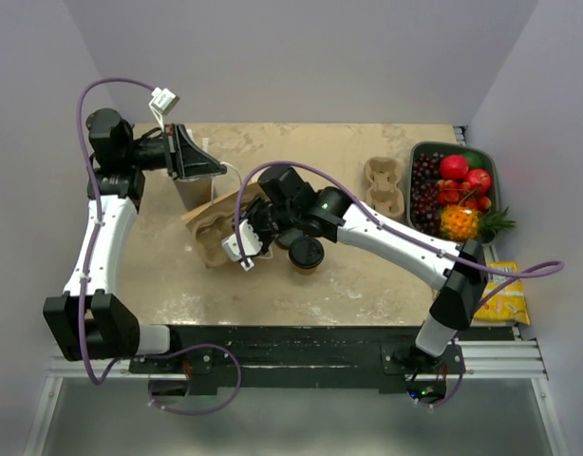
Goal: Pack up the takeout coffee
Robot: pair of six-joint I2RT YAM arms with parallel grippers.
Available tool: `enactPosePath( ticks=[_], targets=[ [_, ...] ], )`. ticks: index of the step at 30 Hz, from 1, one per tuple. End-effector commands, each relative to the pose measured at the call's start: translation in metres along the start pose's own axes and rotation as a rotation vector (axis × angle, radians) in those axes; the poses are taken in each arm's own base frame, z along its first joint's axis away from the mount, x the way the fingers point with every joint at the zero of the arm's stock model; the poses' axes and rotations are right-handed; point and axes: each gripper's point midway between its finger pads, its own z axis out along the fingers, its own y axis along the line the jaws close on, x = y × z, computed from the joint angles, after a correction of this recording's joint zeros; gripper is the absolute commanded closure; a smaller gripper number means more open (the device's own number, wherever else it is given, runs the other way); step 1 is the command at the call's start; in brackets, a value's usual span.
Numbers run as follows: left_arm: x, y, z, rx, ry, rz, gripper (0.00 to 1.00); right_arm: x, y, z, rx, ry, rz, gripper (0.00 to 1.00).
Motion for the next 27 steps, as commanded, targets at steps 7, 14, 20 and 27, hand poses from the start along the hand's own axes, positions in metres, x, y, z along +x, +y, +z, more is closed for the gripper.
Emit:
enactPosePath(
  ticks=[7, 14, 20, 27],
  targets=[
    [0.012, -0.124, -0.01, 0.137, 0.13, 0.139, 1.0, -0.065, -0.02, -0.026, 0.01, -0.016, 0.094, 1.0],
    [0.037, -0.127, -0.01, 0.1, 0.098, 0.07, 1.0, -0.103, -0.016, -0.049, -0.021, -0.062, 0.206, 0.99],
    [0.04, -0.118, -0.009, 0.089, 0.094, -0.003, 1.0, -0.086, 0.003, -0.031, -0.08, 0.024, 0.292, 1.0],
    [0.052, -0.068, -0.009, 0.11, 0.117, -0.146, 1.0, -0.077, 0.01, -0.02, -0.038, -0.01, 0.35, 1.0]
  ],
)
